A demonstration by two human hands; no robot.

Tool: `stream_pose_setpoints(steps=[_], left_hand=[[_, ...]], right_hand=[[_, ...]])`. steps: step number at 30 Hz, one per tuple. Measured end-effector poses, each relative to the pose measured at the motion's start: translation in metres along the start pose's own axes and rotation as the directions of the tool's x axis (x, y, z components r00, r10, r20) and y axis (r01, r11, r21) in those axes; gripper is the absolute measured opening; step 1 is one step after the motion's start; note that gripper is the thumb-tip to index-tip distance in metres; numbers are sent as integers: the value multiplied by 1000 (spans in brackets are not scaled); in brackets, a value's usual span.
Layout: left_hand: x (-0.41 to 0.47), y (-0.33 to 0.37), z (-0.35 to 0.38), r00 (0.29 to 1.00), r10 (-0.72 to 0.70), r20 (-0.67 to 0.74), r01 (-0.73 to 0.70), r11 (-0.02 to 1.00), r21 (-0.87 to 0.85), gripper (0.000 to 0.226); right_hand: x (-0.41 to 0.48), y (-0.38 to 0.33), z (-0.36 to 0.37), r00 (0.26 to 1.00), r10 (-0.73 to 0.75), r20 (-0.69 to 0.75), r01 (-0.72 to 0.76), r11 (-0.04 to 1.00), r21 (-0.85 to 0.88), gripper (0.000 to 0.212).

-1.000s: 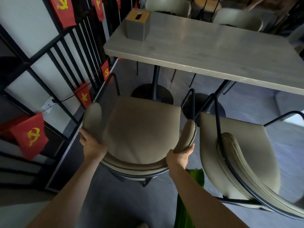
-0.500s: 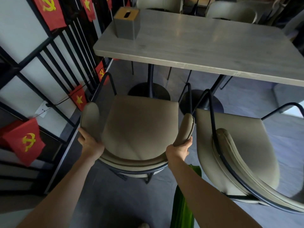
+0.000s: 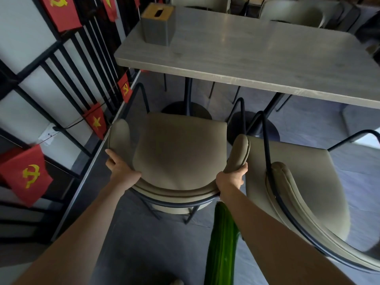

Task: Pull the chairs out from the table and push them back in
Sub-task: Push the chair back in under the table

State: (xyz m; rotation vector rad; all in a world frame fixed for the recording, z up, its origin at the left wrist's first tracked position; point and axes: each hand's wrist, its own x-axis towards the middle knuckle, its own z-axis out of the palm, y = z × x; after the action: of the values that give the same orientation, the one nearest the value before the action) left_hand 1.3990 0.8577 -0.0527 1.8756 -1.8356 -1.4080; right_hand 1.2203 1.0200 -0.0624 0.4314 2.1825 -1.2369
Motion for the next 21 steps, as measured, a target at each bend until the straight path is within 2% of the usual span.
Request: stream_pose_setpoints(steps=[21], left_hand=[[15,4,-1,999,-28,-45,28,1000,14,109]], right_hand=[[9,-1,3,998,9,55,-9,1000,-4,93]])
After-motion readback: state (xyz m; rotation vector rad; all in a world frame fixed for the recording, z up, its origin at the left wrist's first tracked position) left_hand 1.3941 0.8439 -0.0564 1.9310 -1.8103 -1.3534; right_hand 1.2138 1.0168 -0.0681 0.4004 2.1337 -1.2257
